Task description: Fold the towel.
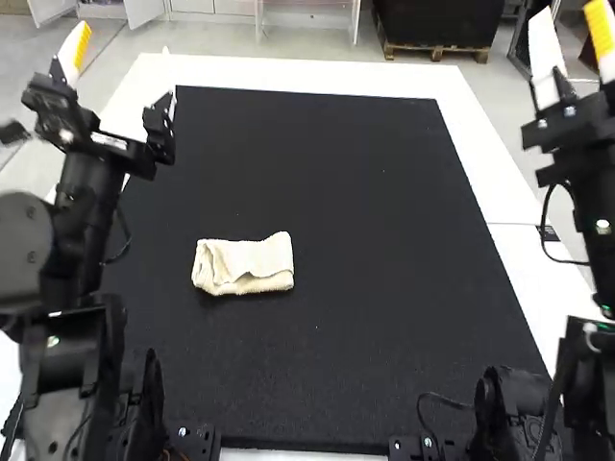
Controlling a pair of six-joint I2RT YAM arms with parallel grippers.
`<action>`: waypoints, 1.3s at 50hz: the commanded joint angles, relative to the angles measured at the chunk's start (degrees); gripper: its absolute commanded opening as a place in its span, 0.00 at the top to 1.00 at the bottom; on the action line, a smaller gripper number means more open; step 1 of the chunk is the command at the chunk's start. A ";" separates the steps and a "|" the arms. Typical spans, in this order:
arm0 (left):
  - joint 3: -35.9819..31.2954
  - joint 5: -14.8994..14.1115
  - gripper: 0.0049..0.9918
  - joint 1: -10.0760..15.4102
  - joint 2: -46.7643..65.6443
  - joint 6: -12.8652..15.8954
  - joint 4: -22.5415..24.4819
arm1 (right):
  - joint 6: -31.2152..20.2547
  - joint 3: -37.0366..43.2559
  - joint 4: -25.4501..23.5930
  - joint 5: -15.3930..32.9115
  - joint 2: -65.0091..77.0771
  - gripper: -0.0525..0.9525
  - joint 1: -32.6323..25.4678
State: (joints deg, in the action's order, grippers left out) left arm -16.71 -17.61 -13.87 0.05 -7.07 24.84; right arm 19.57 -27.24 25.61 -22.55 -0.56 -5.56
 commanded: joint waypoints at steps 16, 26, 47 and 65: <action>16.53 14.00 0.14 -0.02 -0.14 6.54 10.23 | -23.09 22.06 1.38 21.67 0.29 0.03 -0.85; 16.53 17.87 0.14 -0.02 -0.14 7.60 -6.38 | -23.35 27.07 -7.15 33.36 0.29 0.03 -0.85; 16.62 5.56 0.03 -0.28 -0.23 10.94 -25.19 | -24.32 27.24 -23.76 25.89 0.29 0.03 -0.77; 16.62 5.56 0.03 -0.28 -0.14 10.94 -25.19 | -24.41 27.24 -25.43 20.35 0.29 0.03 -0.68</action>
State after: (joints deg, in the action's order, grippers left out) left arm -0.30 -11.00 -13.87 0.19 3.25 -0.69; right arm -4.36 -0.32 0.27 -0.23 -0.60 -5.76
